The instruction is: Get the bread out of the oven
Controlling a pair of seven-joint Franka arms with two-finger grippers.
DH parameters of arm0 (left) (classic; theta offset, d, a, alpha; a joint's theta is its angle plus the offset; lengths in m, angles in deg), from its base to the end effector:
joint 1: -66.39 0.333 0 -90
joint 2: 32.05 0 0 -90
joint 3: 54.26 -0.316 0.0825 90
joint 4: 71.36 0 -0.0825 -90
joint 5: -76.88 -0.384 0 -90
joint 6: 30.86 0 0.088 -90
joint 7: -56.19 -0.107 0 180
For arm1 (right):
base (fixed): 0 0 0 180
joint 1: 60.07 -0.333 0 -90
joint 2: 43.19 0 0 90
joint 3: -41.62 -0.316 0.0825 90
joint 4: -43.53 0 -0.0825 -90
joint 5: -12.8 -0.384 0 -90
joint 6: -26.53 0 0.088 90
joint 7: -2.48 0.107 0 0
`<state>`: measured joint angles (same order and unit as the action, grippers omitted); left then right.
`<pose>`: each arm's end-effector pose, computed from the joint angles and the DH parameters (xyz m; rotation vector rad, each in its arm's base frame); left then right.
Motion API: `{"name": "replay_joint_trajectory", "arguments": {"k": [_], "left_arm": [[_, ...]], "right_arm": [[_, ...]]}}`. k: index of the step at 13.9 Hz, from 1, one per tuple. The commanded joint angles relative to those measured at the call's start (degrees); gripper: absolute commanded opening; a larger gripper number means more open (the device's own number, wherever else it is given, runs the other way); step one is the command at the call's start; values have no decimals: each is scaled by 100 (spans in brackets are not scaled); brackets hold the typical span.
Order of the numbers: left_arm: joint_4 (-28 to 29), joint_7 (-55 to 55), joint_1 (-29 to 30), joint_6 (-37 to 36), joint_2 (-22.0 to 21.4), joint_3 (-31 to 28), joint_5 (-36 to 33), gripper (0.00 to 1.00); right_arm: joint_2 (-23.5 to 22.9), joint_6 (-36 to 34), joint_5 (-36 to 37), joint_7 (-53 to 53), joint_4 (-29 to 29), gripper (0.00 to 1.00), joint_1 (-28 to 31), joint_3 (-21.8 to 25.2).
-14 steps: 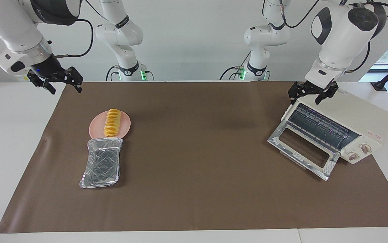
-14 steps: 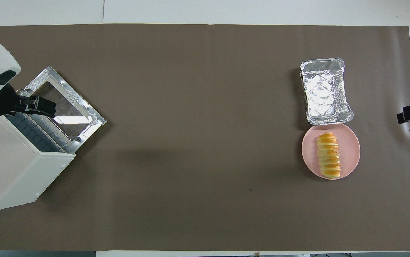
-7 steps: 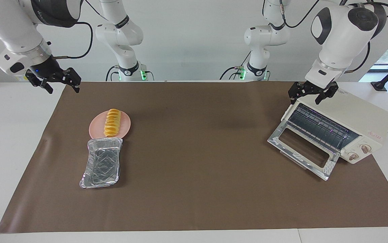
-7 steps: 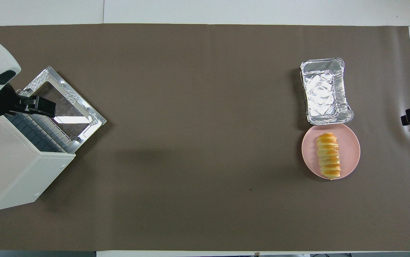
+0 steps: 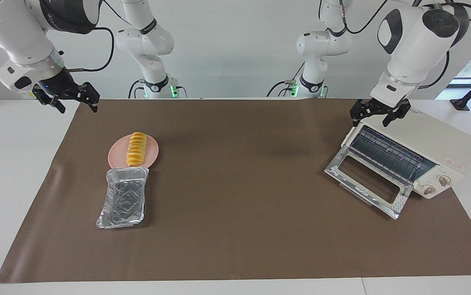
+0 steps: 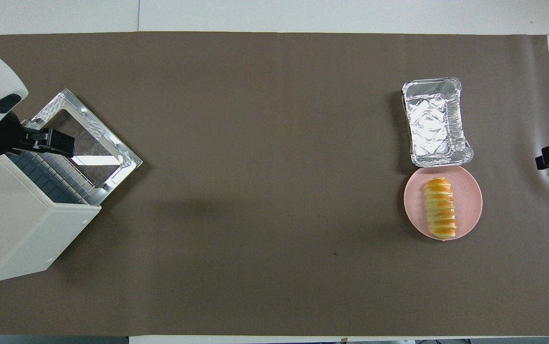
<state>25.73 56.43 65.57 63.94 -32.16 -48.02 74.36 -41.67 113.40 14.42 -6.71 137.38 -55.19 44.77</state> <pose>0.5533 -0.0642 0.5742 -3.0889 0.1910 0.0545 0.5328 -0.0787 0.6030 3.1254 0.0315 -0.1537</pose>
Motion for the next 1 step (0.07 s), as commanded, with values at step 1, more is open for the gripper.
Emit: {"name": "replay_joint_trajectory", "arguments": {"k": [1], "left_arm": [[108,-68,91,3,-139,34,102,100]], "right_arm": [[33,-82,75,136,37,100,22,1]]}}
